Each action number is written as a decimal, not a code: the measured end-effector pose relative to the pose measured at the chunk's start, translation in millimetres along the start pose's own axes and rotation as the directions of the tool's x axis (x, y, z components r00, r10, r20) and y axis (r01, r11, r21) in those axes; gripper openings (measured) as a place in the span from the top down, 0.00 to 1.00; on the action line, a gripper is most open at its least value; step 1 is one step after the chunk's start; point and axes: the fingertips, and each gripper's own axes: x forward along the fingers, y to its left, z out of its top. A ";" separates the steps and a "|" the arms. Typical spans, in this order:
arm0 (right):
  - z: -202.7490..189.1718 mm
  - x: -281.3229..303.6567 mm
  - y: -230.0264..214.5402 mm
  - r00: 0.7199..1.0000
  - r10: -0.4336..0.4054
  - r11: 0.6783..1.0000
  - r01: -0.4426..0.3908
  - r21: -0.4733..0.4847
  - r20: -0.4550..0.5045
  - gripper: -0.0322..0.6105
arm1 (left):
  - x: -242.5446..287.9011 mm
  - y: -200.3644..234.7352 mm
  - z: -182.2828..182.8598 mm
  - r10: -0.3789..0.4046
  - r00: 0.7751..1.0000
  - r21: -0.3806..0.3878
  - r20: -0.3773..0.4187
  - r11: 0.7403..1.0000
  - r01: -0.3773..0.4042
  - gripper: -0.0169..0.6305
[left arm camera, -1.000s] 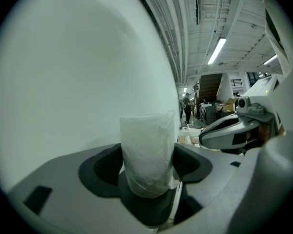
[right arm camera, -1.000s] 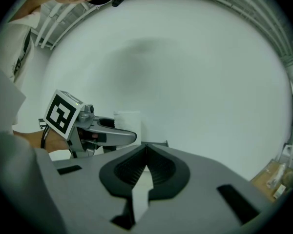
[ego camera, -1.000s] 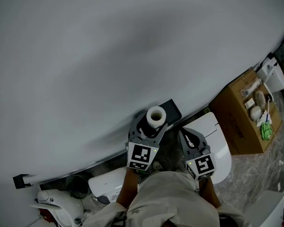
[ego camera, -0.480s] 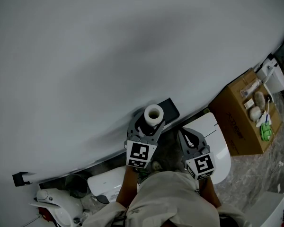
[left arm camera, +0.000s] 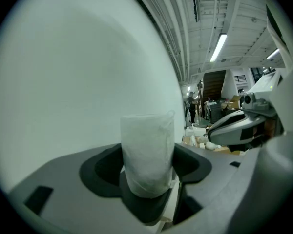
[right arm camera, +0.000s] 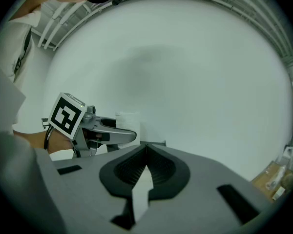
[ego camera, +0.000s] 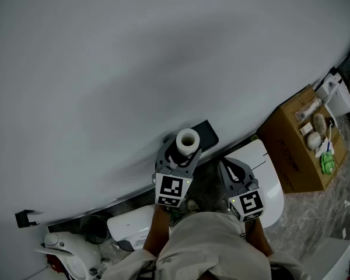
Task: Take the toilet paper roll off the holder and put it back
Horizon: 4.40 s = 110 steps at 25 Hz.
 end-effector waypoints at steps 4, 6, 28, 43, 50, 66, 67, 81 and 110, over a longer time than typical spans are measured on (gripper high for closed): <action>0.8 -5.8 -0.2 1.000 0.005 1.000 -0.005 -0.002 0.006 0.95 | -5.2 -0.6 7.1 0.019 1.000 0.004 0.014 1.000 -0.019 0.49; 0.5 -8.2 -0.3 1.000 0.010 1.000 -0.010 -0.005 0.011 0.95 | -8.2 -0.8 10.6 0.030 0.999 0.006 0.021 1.000 -0.030 0.49; 8.3 -56.9 -13.1 0.990 0.116 0.993 -0.112 -0.047 0.075 0.95 | -55.3 -46.2 36.3 0.180 0.982 0.010 0.058 0.983 -0.181 0.49; -0.4 -103.0 -25.1 0.969 0.234 0.971 -0.228 -0.074 0.082 0.95 | -84.7 -102.5 35.4 0.302 0.952 -0.017 0.041 0.953 -0.302 0.49; -6.1 -112.1 -26.4 0.959 0.272 0.961 -0.267 -0.066 0.080 0.95 | -95.4 -119.1 27.8 0.334 0.942 -0.033 0.020 0.942 -0.334 0.49; -7.7 -95.1 -16.2 0.943 0.324 0.945 -0.320 -0.060 0.071 0.95 | -106.0 -115.6 15.9 0.363 0.932 -0.069 -0.005 0.929 -0.362 0.49; -7.3 -93.4 -15.9 0.943 0.325 0.945 -0.322 -0.059 0.071 0.95 | -105.0 -114.4 15.8 0.362 0.932 -0.070 -0.005 0.930 -0.361 0.49; 0.0 -67.2 -19.0 0.951 0.301 0.954 -0.298 -0.042 0.071 0.95 | -85.7 -89.9 23.0 0.329 0.944 -0.065 0.012 0.943 -0.328 0.49; 6.8 -14.5 -28.8 0.994 0.107 0.994 -0.106 -0.006 0.039 0.95 | -25.6 -26.3 22.7 0.139 0.989 -0.041 0.043 0.990 -0.138 0.49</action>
